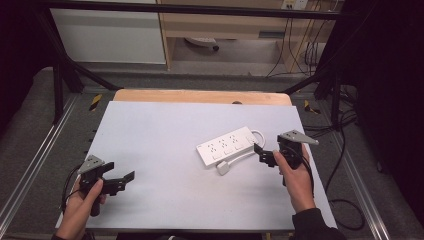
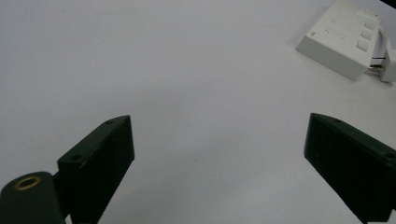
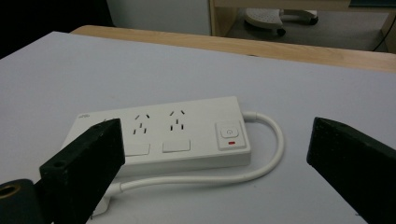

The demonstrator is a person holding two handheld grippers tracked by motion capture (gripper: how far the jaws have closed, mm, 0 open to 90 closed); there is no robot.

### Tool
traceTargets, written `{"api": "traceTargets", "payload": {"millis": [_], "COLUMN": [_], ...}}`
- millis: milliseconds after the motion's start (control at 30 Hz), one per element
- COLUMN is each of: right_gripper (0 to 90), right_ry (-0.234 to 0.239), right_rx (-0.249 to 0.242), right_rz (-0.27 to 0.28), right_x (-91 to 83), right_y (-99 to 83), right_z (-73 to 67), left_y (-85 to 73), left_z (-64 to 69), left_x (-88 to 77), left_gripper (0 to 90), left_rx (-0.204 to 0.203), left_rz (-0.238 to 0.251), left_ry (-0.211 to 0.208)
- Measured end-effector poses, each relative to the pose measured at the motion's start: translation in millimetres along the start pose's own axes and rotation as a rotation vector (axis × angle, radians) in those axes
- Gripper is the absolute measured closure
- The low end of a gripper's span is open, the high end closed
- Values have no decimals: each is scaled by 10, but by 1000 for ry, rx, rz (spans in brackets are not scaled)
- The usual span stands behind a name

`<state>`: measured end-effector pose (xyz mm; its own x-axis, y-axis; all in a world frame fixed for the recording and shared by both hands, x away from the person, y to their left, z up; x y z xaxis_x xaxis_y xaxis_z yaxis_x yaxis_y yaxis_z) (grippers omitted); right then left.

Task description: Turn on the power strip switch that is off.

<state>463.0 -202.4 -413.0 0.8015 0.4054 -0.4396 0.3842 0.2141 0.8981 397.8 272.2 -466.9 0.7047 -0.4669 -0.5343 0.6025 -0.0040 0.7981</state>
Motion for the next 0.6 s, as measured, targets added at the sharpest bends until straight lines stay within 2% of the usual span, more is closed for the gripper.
{"api": "traceTargets", "payload": {"millis": [300, 600], "right_gripper": [49, 68], "right_ry": [-21, -27], "right_rx": [-28, -34], "right_rz": [35, 75], "right_x": [-209, -424], "right_y": [17, 20], "right_z": [42, 118], "left_y": [-1, -1], "left_z": [-2, -5], "left_x": [0, -2], "left_gripper": [87, 86], "left_rx": [-1, 0], "left_rz": [0, 1], "left_ry": [0, 3]}}
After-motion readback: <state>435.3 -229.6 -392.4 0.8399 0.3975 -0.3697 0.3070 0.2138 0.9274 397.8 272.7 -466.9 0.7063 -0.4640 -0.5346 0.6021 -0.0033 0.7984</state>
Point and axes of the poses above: each handheld gripper's, and its own axes: x roughly forward along the jaws, y roughly out of its top, z roughly to its right, the point moved 8 cm from there along x, roughly forward along the jaws, and after that the axes turned 8 degrees about -x, right-handed, at the moved point
